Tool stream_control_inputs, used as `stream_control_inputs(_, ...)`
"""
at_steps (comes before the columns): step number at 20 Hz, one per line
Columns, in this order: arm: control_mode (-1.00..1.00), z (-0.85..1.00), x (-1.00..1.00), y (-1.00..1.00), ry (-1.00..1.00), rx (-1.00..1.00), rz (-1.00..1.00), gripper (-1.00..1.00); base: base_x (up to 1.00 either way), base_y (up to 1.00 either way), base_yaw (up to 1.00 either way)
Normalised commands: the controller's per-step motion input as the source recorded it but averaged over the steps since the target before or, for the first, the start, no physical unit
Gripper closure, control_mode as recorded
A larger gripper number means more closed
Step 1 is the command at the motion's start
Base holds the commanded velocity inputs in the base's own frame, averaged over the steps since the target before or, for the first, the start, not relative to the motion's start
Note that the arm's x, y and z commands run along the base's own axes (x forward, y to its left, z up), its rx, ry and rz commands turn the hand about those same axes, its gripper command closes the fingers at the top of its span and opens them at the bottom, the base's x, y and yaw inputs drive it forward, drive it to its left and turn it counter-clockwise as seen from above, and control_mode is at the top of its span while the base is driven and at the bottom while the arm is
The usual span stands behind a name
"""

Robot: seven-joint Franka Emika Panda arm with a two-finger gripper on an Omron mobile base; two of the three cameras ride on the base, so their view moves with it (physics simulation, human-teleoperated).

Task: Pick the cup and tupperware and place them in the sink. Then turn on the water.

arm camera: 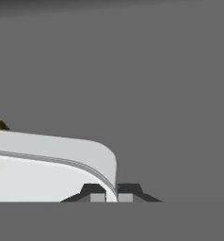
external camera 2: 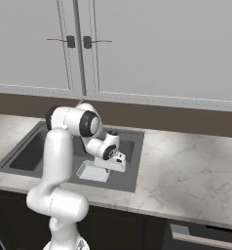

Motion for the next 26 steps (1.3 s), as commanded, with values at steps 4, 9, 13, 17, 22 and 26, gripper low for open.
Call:
stream_control_inputs(4, -1.0, -0.3, 0.14, 0.0, 0.0, 0.0, 0.0, 1.0, 0.0, 0.0, 0.0)
stream_control_inputs(9, -1.0, -0.28, 0.13, 0.0, 0.0, 0.0, 0.0, 1.0, 0.0, 0.0, 0.0)
stream_control_inputs(13, -1.0, -0.19, 0.09, 0.0, 0.0, 0.0, 0.0, 1.0, 0.0, 0.0, 0.0)
stream_control_inputs(17, -1.0, -0.02, 0.0, 0.0, 0.0, 0.0, 0.0, 1.0, 0.0, 0.0, 0.0)
stream_control_inputs(22, -1.0, 0.0, 0.0, 0.0, 0.0, 0.0, 0.0, 1.0, 0.0, 0.0, 0.0)
stream_control_inputs(26, -1.0, 0.0, 0.0, 0.0, 0.0, 0.0, 0.0, 1.0, 0.0, 0.0, 0.0)
